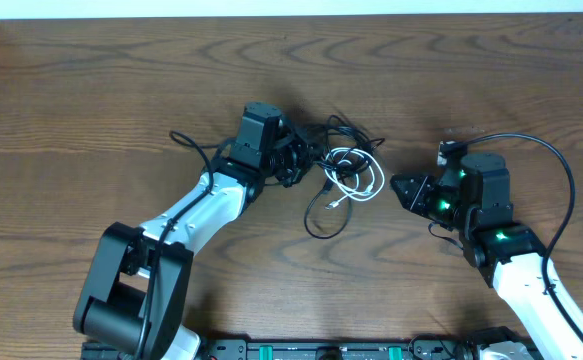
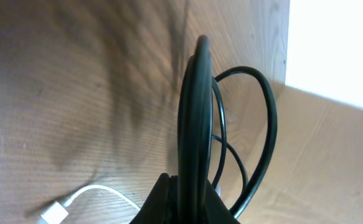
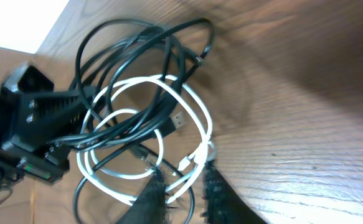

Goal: Untangle cables

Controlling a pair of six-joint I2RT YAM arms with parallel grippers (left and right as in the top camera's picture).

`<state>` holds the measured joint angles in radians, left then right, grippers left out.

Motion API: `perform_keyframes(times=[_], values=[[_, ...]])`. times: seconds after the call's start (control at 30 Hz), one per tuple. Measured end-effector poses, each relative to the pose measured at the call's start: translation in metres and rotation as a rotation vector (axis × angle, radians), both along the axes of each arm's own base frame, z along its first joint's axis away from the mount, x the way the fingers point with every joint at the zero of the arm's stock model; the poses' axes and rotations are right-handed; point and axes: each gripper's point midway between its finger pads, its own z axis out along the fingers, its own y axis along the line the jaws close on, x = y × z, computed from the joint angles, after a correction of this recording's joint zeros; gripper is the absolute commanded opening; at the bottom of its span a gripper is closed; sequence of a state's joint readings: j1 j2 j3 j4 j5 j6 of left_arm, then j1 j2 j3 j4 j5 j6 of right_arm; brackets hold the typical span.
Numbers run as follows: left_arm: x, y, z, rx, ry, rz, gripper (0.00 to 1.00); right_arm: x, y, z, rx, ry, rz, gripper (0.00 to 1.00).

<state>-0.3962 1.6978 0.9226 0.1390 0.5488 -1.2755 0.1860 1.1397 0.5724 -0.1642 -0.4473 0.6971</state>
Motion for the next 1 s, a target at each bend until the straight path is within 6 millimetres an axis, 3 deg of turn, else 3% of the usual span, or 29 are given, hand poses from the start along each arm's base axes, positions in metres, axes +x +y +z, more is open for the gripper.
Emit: perform_keyframes(times=[0.1, 0.27, 0.53, 0.87, 0.97, 1.0], values=[[0.000, 0.000, 0.001, 0.038, -0.064, -0.055, 0.08, -0.004, 0.013, 0.009, 0.014, -0.064, 0.114, 0.42], [-0.002, -0.002, 0.002, 0.054, -0.107, -0.107, 0.08, -0.017, 0.032, 0.020, -0.005, -0.204, 0.344, 0.41], [-0.014, -0.013, 0.007, -0.022, -0.063, -0.158, 0.08, -0.039, 0.065, 0.022, -0.060, -0.317, 0.554, 0.50], [-0.023, -0.020, 0.013, -0.103, 0.020, -0.165, 0.08, -0.041, 0.075, 0.001, -0.147, -0.298, 0.591, 0.47], [-0.025, -0.021, 0.013, -0.111, 0.029, -0.167, 0.08, -0.043, 0.078, -0.001, -0.150, -0.293, 0.599, 0.41], [-0.025, -0.021, 0.013, -0.114, 0.032, -0.166, 0.08, -0.044, 0.079, -0.002, -0.149, -0.292, 0.604, 0.33]])
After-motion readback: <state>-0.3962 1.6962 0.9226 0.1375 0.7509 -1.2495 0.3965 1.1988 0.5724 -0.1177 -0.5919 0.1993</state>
